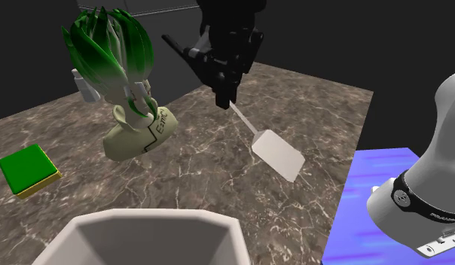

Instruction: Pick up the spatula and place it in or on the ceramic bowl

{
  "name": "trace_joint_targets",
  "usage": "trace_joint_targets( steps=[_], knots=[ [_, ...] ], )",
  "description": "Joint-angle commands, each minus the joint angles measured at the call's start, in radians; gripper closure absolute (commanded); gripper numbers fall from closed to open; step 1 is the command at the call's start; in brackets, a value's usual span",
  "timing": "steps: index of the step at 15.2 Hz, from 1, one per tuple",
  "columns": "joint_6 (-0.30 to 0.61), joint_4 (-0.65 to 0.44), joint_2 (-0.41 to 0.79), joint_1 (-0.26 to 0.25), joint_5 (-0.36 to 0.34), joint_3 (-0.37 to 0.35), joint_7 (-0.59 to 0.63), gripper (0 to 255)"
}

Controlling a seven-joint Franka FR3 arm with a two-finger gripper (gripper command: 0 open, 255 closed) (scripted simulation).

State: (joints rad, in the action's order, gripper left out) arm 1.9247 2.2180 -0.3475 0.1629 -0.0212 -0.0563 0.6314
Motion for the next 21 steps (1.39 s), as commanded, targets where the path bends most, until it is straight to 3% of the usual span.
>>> trace_joint_targets(
  steps=[1, 10, 19, 21],
  knots=[
    [-0.004, -0.033, 0.029, -0.018, 0.008, -0.034, 0.05, 255],
    [-0.03, -0.224, 0.203, -0.092, 0.001, -0.171, 0.264, 255],
    [-0.094, -0.503, 0.437, -0.178, -0.069, -0.272, 0.468, 255],
    [-0.067, -0.478, 0.438, -0.178, -0.07, -0.271, 0.469, 255]
  ],
)
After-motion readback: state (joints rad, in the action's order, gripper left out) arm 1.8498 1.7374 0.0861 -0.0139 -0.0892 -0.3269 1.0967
